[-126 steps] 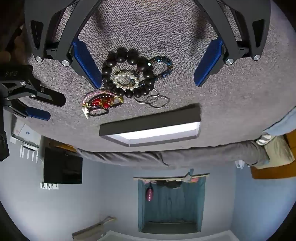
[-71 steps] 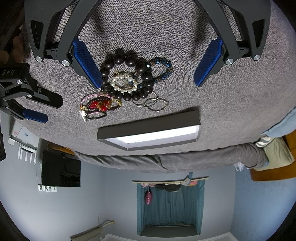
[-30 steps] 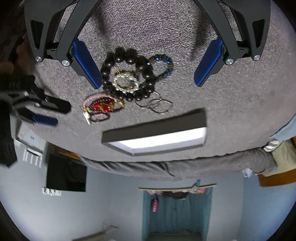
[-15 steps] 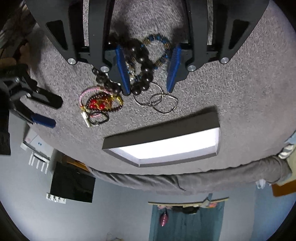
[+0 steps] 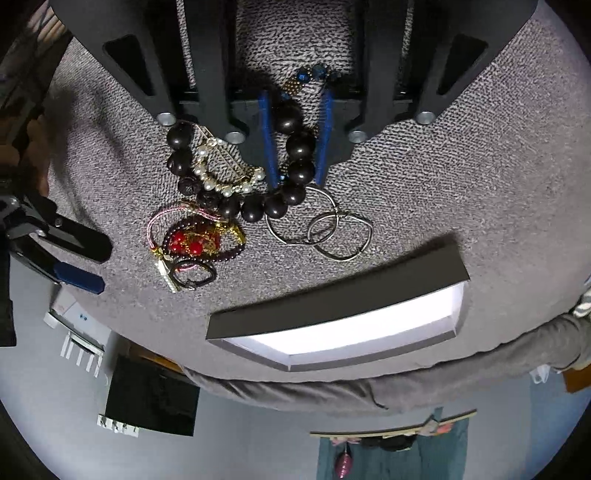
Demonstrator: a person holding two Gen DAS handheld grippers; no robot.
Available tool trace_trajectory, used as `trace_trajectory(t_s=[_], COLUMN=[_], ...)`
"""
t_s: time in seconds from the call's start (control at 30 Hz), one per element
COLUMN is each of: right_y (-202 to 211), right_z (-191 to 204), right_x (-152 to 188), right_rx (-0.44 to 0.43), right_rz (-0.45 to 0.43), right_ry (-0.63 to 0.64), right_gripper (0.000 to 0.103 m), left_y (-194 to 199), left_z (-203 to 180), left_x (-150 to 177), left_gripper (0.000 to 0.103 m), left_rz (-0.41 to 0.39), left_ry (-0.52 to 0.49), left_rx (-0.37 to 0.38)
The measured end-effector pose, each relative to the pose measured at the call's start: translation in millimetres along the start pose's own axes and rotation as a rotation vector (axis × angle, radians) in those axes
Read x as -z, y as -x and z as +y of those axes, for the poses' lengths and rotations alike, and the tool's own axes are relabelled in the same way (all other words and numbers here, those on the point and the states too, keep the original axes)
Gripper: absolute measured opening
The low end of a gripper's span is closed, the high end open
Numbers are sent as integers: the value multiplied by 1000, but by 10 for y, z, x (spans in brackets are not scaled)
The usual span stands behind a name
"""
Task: Organize jewelry
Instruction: 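Grasp the black bead bracelet with the left tool while the right tool grasps the red-bead gold charm, then carry both items into the grey tray and open both tools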
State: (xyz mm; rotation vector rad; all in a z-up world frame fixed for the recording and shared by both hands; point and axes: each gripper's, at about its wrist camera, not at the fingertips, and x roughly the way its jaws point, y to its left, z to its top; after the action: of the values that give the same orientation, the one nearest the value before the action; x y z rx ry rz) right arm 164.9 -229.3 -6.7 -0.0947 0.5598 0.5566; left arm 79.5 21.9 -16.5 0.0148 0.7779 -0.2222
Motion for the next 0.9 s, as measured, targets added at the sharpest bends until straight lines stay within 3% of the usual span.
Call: trace_trajectory(t_s=[0.13,0.27,0.4,0.73,0.9], right_y=[-55,-114,-224,-510,-675], right_z=[-18,-47,25,421,471], right_x=[-21,-51,-101,-135,-128], right_rx=[-2,-36,-97,-154,-166], right_rz=[16,29,52,135,194], right_ry=[1,-10,-1,98,101], right_gripper=[94,82,72,53,36], left_y=[109,347,462,474,450], left_z=[1,57,126,284,297], left_x=[-7,-67,-105,-97,-85], left_gripper=[15,15,15,15,15], left_rz=[-49,-154,-196,-192,-184], left_ry=[2,24,38,82,82], left_rx=[6,28,14,-18,-22])
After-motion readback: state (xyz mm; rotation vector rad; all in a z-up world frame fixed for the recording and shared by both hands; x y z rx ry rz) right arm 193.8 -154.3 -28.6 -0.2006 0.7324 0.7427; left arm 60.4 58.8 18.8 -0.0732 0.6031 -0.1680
